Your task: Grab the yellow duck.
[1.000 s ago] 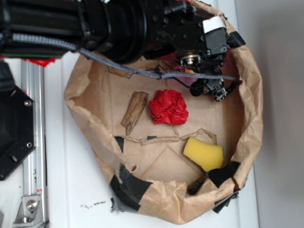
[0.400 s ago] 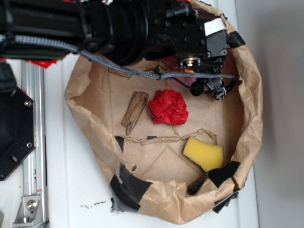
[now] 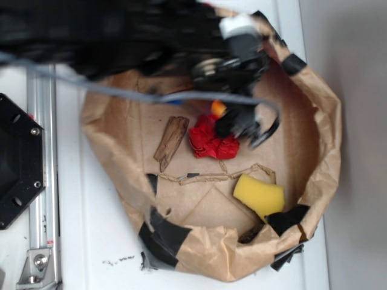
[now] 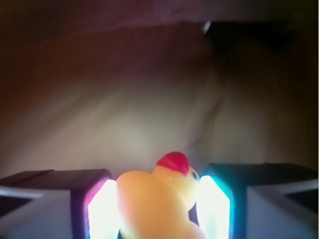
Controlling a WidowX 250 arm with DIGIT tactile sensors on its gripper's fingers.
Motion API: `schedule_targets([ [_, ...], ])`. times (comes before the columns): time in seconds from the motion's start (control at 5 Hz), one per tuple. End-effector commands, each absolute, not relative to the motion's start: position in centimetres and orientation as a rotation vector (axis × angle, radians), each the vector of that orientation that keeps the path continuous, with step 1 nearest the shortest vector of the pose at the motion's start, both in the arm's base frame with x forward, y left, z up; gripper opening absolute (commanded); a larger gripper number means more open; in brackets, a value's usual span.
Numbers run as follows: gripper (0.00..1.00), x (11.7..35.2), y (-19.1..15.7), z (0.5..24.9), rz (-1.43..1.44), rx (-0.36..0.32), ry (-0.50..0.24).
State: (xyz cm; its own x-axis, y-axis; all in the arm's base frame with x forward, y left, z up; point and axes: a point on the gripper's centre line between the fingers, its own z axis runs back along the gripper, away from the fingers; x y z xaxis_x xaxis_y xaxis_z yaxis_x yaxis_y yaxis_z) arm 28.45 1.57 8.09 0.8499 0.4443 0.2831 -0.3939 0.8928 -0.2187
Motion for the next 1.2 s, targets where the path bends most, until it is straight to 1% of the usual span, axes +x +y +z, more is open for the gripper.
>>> schedule_targets([
  [0.0,0.0,27.3,1.1,10.9,0.384,-0.156,-0.429],
  [0.2,0.0,27.7,1.2,10.4,0.388,-0.135,-0.415],
  [0.4,0.0,27.4,0.6,11.3,0.348,-0.145,-0.4],
  [0.6,0.0,26.6,-0.2,16.2,0.285,-0.221,-0.224],
  [0.8,0.0,25.9,-0.1,21.1,0.213,-0.251,-0.203],
  [1.0,0.0,26.2,-1.0,22.1,0.141,-0.214,-0.131],
])
